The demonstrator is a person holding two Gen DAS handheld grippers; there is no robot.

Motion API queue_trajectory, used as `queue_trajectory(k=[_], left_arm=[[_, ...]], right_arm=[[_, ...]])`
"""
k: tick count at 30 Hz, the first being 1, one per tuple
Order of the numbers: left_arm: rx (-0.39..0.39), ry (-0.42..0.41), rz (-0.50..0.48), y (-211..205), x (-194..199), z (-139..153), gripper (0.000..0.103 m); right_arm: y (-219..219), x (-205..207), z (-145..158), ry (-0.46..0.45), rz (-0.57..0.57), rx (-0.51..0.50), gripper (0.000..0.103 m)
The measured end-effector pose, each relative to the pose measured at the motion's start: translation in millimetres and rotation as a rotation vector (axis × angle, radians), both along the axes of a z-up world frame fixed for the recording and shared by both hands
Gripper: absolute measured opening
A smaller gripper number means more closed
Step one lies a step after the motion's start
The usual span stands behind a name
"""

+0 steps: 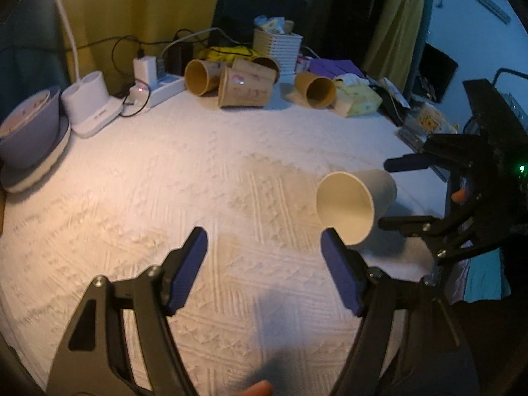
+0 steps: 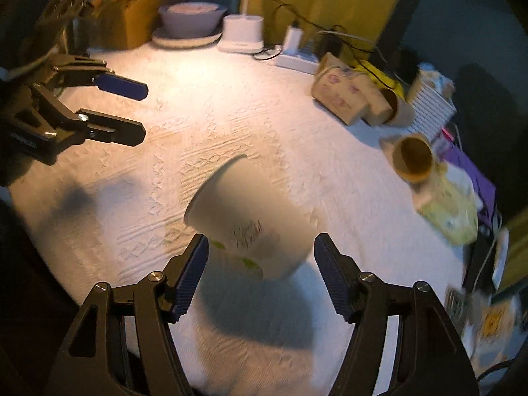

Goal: Flip cup upright
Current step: 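Grasp the white cup with the right tool while the left tool releases it, then rotate the white cup rim-up with the right tool and set it on the table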

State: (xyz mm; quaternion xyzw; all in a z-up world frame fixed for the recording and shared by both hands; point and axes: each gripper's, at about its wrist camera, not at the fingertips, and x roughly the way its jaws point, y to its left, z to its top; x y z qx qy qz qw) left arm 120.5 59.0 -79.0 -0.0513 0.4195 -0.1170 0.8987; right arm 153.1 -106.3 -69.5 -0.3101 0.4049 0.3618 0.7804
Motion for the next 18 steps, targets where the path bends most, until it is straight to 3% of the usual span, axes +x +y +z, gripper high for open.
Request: queue_trajectory(k=[14, 18], left_arm=[[-0.074, 0.0, 0.01, 15, 7, -13, 0.073], [-0.083, -0.005, 0.018, 18, 8, -12, 0.073]], right_arm=[[43, 27, -12, 0.002, 0.12, -0.199, 0.07], [56, 33, -15, 0.005, 0.157, -0.243, 0.081]])
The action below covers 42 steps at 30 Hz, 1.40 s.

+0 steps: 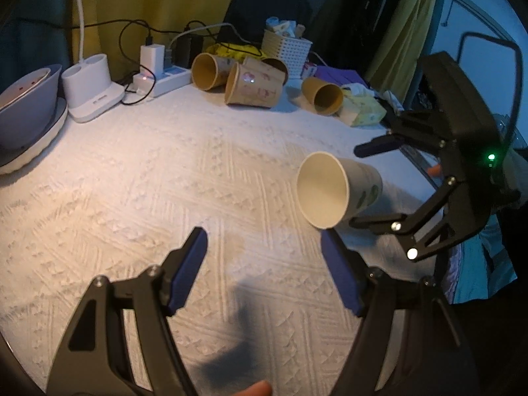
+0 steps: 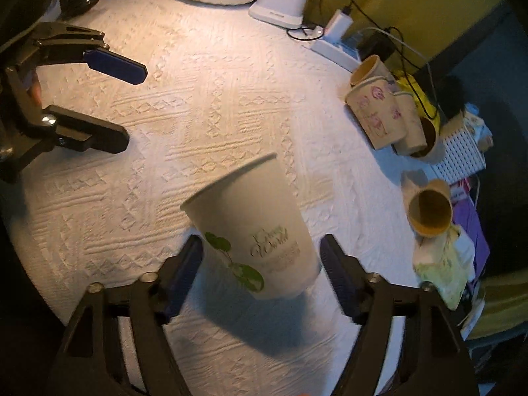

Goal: Flip cup upright
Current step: 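Rotate the white cup rim-up with the right tool and set it on the table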

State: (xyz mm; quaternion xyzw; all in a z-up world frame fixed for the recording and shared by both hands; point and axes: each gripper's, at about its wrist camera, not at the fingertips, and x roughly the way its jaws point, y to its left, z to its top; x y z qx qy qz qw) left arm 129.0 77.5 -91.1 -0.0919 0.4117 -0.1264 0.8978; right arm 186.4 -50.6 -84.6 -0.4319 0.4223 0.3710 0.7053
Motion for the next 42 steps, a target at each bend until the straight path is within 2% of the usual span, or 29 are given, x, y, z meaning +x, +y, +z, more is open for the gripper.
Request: queue_trajectory(k=[6, 11, 16, 21, 27, 29, 34, 42], left_arm=[[-0.007, 0.011, 0.01, 4, 2, -3, 0.073], [-0.01, 0.021, 0.017, 5, 4, -5, 0.073], [-0.01, 0.015, 0.031, 4, 8, -4, 0.073], [-0.005, 0.003, 0.064, 0, 13, 1, 0.073], [0.007, -0.015, 0.112, -9, 18, 7, 0.073], [0.006, -0.017, 0.113, -14, 20, 7, 0.073], [0.008, -0.02, 0.095, -30, 23, 8, 0.073], [0.029, -0.049, 0.081, -52, 14, 15, 0.073]], right_arm=[[19, 6, -9, -0.001, 0.054, -0.039, 0.081], [19, 16, -6, 0.051, 0.026, 0.017, 0.076], [3, 41, 8, 0.109, -0.112, 0.191, 0.075], [-25, 67, 19, 0.173, -0.307, 0.459, 0.075], [-65, 76, 15, 0.162, -0.483, 0.723, 0.075], [-75, 71, 12, 0.149, -0.517, 0.77, 0.075], [-90, 63, 3, 0.137, -0.54, 0.802, 0.075], [-107, 42, -4, 0.14, -0.569, 0.794, 0.075]])
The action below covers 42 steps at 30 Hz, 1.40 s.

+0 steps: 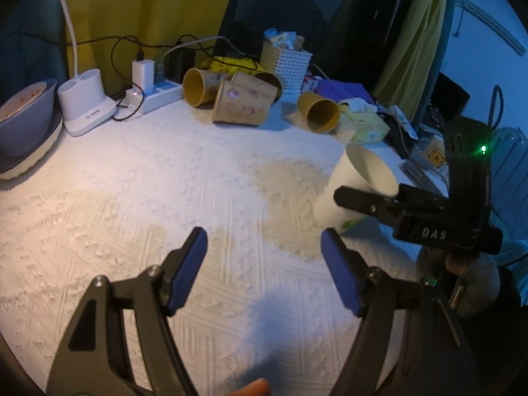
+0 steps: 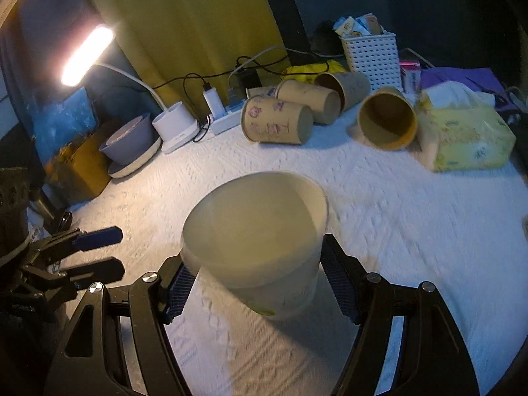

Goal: Flip cup upright

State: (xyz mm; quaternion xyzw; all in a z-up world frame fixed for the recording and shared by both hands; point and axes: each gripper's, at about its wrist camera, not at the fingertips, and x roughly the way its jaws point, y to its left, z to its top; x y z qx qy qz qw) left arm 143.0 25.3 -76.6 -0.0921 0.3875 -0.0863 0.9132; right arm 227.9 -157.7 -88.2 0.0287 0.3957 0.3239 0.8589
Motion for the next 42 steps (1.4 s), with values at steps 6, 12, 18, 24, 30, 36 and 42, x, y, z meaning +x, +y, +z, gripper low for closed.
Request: queue_trajectory(k=[6, 12, 18, 24, 30, 36, 42], left_arm=[[0.056, -0.057, 0.042, -5, -16, 11, 0.073], [0.04, -0.081, 0.061, -6, -33, 16, 0.073], [0.029, -0.117, 0.068, -12, -52, 25, 0.098], [0.031, -0.162, 0.065, -24, -68, 38, 0.098], [0.072, -0.196, 0.082, -36, -82, 53, 0.098], [0.092, -0.245, 0.114, -41, -97, 69, 0.098], [0.097, -0.291, 0.122, -43, -110, 86, 0.098]], right_arm=[[-4, -14, 5, -0.01, -0.017, -0.035, 0.078], [-8, -31, 9, -0.015, -0.034, -0.069, 0.081], [-17, -49, 17, -0.021, -0.071, -0.1, 0.081], [-28, -68, 29, -0.05, -0.131, -0.134, 0.081], [-40, -87, 43, -0.069, -0.178, -0.135, 0.081], [-48, -105, 64, -0.108, -0.207, -0.13, 0.081], [-49, -121, 88, -0.168, -0.214, -0.13, 0.081]])
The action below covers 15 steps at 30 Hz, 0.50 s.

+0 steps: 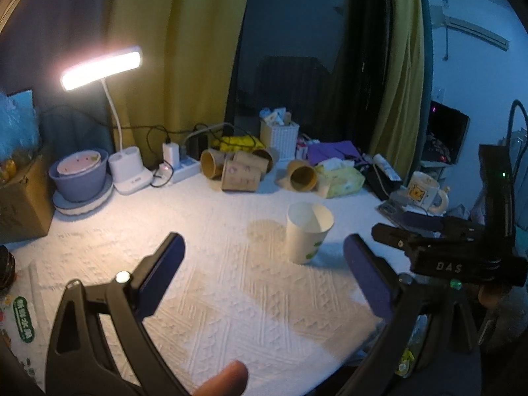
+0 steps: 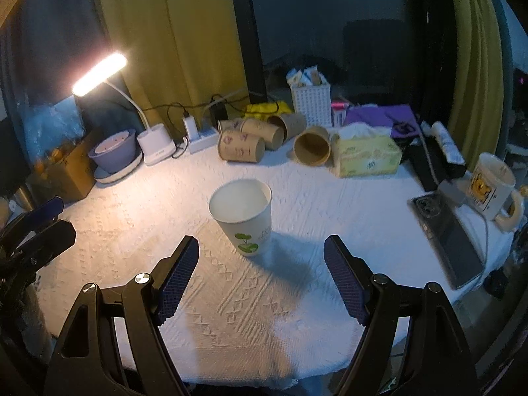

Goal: Flip cup upright

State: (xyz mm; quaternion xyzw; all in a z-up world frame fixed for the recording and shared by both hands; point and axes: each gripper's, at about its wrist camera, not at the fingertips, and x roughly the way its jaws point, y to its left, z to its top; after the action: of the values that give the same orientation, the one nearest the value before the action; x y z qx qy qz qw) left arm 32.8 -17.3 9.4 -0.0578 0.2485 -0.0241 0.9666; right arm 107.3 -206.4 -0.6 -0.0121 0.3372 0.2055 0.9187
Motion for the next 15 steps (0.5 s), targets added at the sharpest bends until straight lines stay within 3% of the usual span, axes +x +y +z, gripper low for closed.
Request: queue_trajectory(k=[15], left_arm=[[0.047, -0.112, 0.018, -4, -44, 35, 0.098]], right_arm=[[1, -45, 57, -0.159, 0.006, 0.006, 0.081]])
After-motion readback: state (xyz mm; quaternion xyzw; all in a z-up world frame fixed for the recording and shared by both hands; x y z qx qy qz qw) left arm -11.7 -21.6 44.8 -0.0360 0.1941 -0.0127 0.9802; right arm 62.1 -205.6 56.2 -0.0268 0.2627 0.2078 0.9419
